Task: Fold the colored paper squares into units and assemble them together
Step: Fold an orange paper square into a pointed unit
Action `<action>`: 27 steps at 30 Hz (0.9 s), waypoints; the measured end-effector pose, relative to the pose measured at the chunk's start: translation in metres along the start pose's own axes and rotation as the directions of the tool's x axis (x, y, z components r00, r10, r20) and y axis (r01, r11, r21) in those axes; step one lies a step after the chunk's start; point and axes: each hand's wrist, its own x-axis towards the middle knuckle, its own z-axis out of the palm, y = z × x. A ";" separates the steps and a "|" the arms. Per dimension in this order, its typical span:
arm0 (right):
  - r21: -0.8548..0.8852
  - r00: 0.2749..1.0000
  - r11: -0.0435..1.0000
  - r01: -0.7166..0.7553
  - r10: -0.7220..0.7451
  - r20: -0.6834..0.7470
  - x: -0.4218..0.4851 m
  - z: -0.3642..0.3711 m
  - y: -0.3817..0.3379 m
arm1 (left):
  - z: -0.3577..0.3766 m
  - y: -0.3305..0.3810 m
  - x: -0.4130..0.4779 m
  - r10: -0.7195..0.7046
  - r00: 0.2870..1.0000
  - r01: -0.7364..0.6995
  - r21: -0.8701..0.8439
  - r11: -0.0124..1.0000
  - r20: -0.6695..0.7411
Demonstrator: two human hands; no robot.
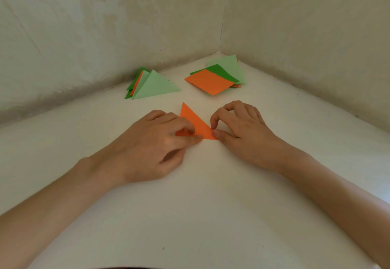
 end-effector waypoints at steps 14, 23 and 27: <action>0.045 0.999 0.998 -0.043 0.043 0.009 -0.001 -0.004 -0.006 | -0.002 -0.009 -0.016 -0.129 0.984 0.109 -0.156 0.982 -0.123; -0.109 0.977 0.971 -0.212 0.212 -0.008 0.007 0.004 -0.022 | -0.002 -0.002 -0.015 -0.119 0.992 0.116 -0.059 0.991 -0.041; 0.090 0.948 0.944 -0.317 0.317 0.013 0.003 -0.007 0.000 | -0.001 -0.003 -0.015 -0.144 0.989 0.140 -0.135 0.981 -0.025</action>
